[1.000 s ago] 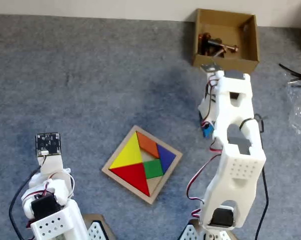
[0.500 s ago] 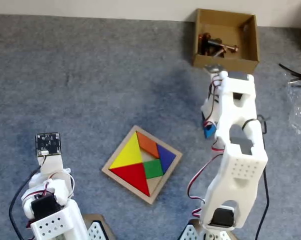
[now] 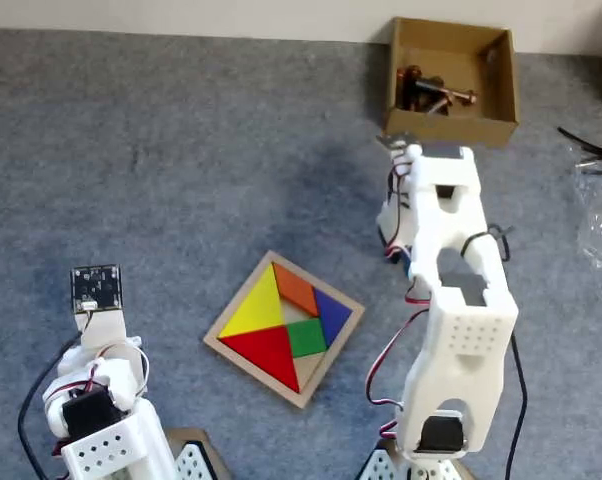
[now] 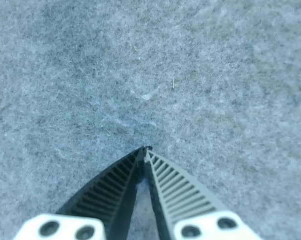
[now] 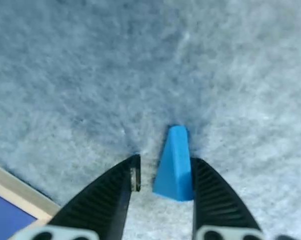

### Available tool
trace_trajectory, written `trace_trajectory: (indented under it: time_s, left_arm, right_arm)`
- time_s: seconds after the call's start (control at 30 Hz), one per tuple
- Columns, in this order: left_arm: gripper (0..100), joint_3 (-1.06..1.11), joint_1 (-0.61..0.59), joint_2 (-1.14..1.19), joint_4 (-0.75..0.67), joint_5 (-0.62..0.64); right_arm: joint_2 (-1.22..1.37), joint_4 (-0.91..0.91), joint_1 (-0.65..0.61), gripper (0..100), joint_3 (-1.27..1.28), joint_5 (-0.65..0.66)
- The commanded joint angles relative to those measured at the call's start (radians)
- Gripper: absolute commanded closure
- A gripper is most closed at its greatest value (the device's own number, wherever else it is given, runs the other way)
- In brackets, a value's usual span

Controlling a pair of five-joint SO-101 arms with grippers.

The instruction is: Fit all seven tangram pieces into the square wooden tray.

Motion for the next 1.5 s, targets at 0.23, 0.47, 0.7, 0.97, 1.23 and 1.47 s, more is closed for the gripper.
trace_trajectory:
  time_s: [0.23, 0.47, 0.7, 0.97, 1.23, 1.47]
  left_arm:
    - [99, 0.021, 0.015, -0.005, 0.005, 0.009]
    - [99, 0.021, 0.015, -0.005, 0.005, 0.009]
    - [99, 0.021, 0.015, -0.005, 0.005, 0.009]
    - [99, 0.021, 0.015, -0.005, 0.005, 0.009]
    - [99, 0.021, 0.015, -0.005, 0.005, 0.009]
    - [99, 0.021, 0.015, -0.005, 0.005, 0.009]
  right_arm:
    - [-0.019, 0.024, -0.047, 85.4, 0.005, -0.014]
    - [-0.019, 0.064, -0.045, 85.4, 0.002, -0.017]
    - [-0.018, 0.044, -0.038, 99.8, 0.001, -0.054]
    - [-0.019, 0.039, -0.018, 99.5, -0.001, -0.054]
    - [-0.128, 0.173, -0.068, 99.5, -0.05, -0.055]
    - [-0.318, 0.214, -0.214, 99.5, 0.021, -0.055]
